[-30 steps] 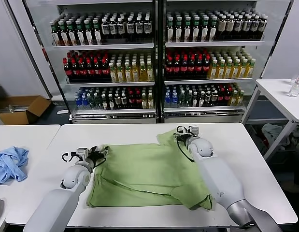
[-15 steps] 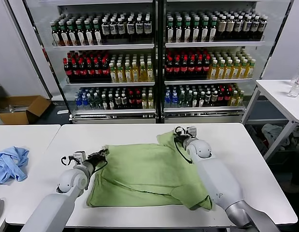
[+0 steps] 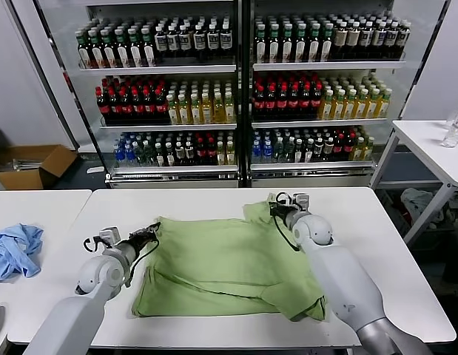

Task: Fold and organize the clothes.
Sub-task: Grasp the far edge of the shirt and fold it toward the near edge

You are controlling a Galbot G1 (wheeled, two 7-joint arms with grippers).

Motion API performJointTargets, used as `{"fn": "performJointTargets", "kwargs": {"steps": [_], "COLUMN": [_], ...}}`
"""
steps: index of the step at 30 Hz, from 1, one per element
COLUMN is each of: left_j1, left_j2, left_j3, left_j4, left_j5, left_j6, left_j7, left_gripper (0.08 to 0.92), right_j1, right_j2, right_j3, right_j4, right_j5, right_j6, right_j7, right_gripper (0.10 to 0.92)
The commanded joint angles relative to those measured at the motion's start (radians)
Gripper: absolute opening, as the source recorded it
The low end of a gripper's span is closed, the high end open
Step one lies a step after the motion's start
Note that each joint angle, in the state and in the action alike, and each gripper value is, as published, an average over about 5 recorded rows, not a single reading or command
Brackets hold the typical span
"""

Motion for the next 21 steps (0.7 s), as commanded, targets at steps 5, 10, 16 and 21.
{"fn": "performJointTargets", "kwargs": {"steps": [5,10,16,21], "left_j1": [0.192,0.289,0.387,0.438], "left_j2": [0.024,0.038,0.054,0.07], "left_j3": [-0.101,-0.143,-0.175,-0.182], "left_j4": [-0.286,-0.374,-0.442,-0.455], "left_j5": [-0.115,-0.122,-0.113,-0.057], "left_j6": [-0.016,-0.011,0.008,0.033], "left_j7": [-0.009,-0.012,-0.015,-0.017], "left_gripper": [0.084,0.084,0.084,0.084], "right_j1": [-0.267,-0.437,-0.66,-0.803], "right_j2": [-0.158,-0.213,-0.264,-0.263], "right_j3": [0.132,0.224,0.383,0.467], "right_j4": [0.439,0.596,0.76,0.842], "right_j5": [0.094,0.114,0.14,0.153], "right_j6": [-0.013,-0.018,-0.019,-0.029], "right_j7": [0.036,0.048,0.059,0.071], "right_gripper": [0.105,0.105,0.105,0.105]}}
